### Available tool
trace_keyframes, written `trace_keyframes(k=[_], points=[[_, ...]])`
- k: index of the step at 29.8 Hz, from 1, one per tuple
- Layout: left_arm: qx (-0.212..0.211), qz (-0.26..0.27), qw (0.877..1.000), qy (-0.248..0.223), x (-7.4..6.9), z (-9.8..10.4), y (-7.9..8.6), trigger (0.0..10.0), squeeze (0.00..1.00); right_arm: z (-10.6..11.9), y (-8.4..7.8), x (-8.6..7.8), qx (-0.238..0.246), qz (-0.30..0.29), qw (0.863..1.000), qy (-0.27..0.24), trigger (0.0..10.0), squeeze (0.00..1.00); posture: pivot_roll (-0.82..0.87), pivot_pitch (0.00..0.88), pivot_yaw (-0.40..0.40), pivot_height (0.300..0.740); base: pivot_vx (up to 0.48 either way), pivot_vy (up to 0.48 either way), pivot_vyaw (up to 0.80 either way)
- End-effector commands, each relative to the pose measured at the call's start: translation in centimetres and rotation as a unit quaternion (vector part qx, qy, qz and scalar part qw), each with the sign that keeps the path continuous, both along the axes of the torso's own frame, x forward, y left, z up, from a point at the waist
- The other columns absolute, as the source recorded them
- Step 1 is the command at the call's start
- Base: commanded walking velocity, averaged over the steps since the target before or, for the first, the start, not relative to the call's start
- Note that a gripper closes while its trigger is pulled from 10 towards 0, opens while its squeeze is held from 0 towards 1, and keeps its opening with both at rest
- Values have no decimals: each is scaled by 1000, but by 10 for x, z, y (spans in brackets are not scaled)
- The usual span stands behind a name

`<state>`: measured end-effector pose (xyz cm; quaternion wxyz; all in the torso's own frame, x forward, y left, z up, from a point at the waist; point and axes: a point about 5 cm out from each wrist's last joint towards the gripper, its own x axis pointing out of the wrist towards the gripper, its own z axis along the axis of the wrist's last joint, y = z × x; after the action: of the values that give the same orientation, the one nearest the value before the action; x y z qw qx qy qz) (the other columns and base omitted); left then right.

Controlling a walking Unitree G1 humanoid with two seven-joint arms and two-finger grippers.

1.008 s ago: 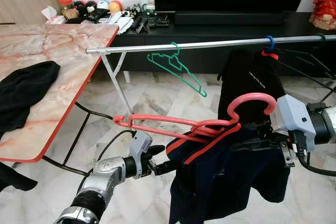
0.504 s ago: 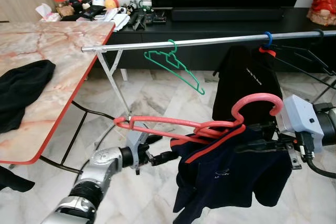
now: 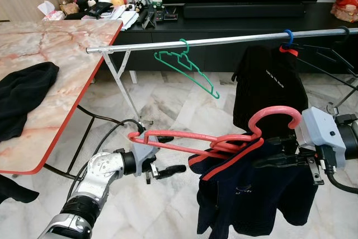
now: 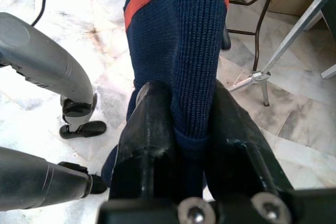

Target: Hang hanger

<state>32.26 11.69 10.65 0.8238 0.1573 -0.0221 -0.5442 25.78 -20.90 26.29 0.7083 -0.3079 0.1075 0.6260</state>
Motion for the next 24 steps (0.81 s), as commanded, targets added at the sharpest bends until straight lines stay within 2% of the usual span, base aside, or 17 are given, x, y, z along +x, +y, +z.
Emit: trace_keyframes(k=[1,9,21,22,24], points=[[16,-14,1000,6,-1,-3,-1,10000,0,9,3,-2,-6,16,1000,-19,0,0,-150,132,73,740,0,0,0],[11,-22,999,33,-2,-10,-10,10000,0,11,7,-5,-5,27,999,-21,0,0,-166,121,72,740,0,0,0],[-28,24,996,75,4,-17,-15,9804,0,9,11,-7,-6,35,999,-18,0,0,-178,117,62,740,0,0,0],[-32,19,996,84,3,-18,-18,0,0,9,12,-6,-5,36,999,-17,0,0,-180,120,57,740,0,0,0],[-33,8,996,88,2,-20,-21,0,0,9,13,-5,-5,36,999,-16,0,0,-182,124,55,740,0,0,0]])
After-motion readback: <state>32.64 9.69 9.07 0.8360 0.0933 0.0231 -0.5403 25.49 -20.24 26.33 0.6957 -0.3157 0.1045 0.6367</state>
